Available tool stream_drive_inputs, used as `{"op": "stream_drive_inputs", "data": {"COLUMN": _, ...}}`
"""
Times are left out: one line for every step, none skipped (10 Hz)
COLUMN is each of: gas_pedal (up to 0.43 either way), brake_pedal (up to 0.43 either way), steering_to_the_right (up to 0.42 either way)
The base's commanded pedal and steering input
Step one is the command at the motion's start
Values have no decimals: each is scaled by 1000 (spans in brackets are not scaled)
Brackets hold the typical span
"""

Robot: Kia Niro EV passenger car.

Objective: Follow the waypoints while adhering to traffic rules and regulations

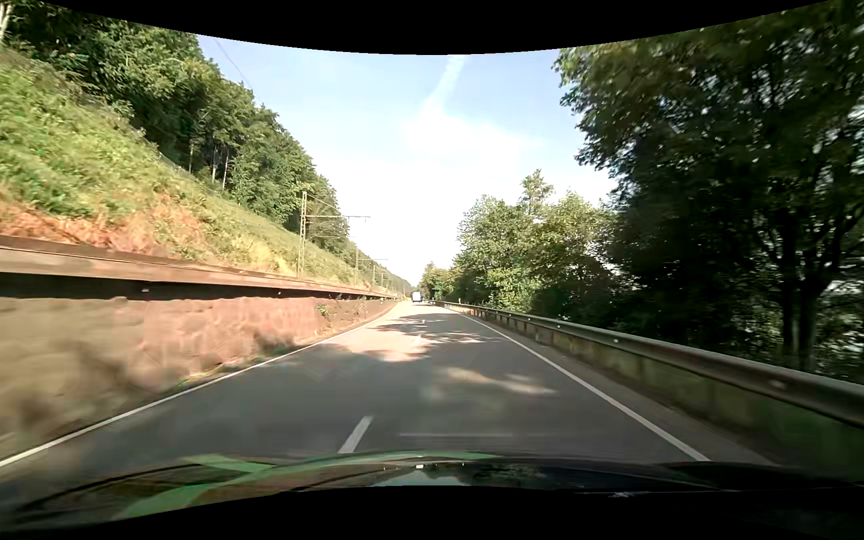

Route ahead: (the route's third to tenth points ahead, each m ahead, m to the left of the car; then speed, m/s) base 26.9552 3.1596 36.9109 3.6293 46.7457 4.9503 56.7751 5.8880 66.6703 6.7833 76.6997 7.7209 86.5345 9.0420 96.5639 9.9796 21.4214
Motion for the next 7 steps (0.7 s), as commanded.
{"op": "stream_drive_inputs", "data": {"gas_pedal": 260, "brake_pedal": 0, "steering_to_the_right": -11}}
{"op": "stream_drive_inputs", "data": {"gas_pedal": 260, "brake_pedal": 0, "steering_to_the_right": -11}}
{"op": "stream_drive_inputs", "data": {"gas_pedal": 260, "brake_pedal": 0, "steering_to_the_right": -11}}
{"op": "stream_drive_inputs", "data": {"gas_pedal": 260, "brake_pedal": 0, "steering_to_the_right": -12}}
{"op": "stream_drive_inputs", "data": {"gas_pedal": 260, "brake_pedal": 0, "steering_to_the_right": -11}}
{"op": "stream_drive_inputs", "data": {"gas_pedal": 248, "brake_pedal": 0, "steering_to_the_right": -11}}
{"op": "stream_drive_inputs", "data": {"gas_pedal": 240, "brake_pedal": 0, "steering_to_the_right": -12}}
